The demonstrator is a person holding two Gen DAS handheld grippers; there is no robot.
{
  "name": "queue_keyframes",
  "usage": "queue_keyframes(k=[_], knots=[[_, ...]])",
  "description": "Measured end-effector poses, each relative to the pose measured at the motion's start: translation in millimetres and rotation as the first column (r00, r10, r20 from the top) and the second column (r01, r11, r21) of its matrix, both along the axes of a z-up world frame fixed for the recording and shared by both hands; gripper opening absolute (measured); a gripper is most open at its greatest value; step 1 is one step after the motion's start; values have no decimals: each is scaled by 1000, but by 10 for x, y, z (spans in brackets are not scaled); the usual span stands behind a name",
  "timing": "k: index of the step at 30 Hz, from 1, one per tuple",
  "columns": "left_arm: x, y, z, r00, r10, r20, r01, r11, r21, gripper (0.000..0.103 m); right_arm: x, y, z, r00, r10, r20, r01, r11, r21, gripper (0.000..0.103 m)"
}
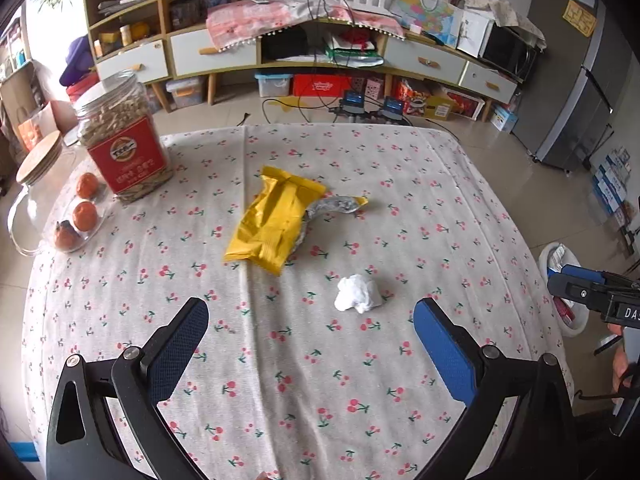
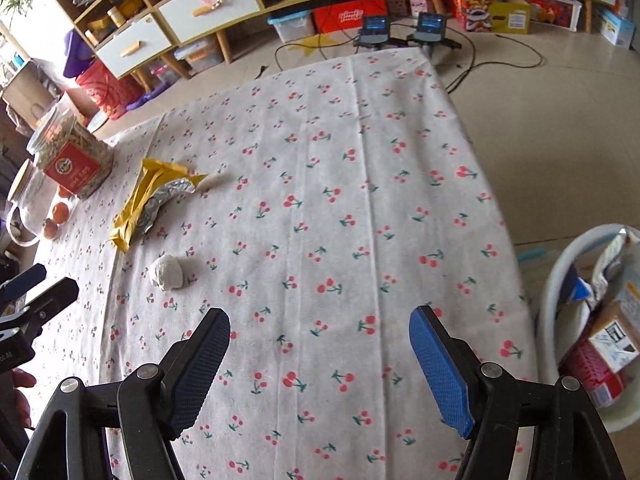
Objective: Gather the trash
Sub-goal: 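Move both open tools back over the table toward the tissue, then grasp the white tissue with the right tool while the left tool grasps the yellow wrapper and foil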
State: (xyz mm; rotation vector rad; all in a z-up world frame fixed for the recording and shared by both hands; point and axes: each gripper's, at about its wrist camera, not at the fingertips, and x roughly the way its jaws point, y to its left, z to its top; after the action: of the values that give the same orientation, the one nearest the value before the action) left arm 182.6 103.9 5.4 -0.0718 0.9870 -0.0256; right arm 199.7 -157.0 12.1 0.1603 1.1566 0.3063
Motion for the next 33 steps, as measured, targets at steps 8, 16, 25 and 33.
queue_keyframes(k=[8,16,25,33], knots=[[-20,414,-194,996,68,-59,-67,997,28,103,192,592,-269,989,148,-3,-148,986,-74,79],[-95,844,-306,983,166,-85,-161,985,60,103,318,1228,-444,956,294,8,-294,954,65,78],[-156,1005,-376,977,194,-93,-188,980,68,103,329,1742,-788,937,348,15,-348,937,-31,46],[150,757,-396,995,96,-42,-94,995,37,103,291,1631,-693,938,344,43,-342,938,-59,27]])
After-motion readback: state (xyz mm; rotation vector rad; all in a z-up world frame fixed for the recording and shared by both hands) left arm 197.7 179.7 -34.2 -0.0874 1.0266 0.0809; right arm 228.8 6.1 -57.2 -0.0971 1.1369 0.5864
